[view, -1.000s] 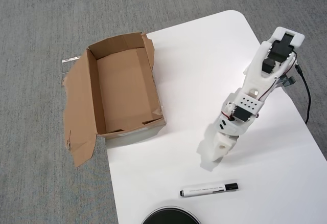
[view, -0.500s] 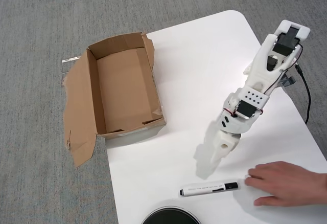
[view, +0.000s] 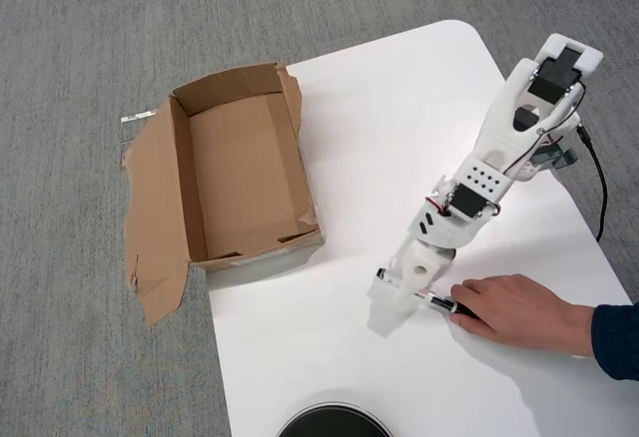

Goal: Grasp a pen and put it in the box.

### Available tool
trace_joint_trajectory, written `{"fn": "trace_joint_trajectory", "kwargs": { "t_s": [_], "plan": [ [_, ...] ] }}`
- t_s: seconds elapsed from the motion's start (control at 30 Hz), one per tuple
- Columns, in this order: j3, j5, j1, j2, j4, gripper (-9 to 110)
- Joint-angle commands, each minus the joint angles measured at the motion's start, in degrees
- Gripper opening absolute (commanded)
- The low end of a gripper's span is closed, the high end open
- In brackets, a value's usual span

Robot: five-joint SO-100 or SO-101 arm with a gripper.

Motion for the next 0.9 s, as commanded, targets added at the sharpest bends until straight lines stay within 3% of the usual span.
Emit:
{"fn": "trace_joint_trajectory", "kwargs": {
  "t_s": [0.0,0.87],
  "plan": [
    [5.84,-0.48,2.33,2.29,0.97,35],
    [10.68,-0.48,-3.3,6.15,0.97,35]
  ]
}}
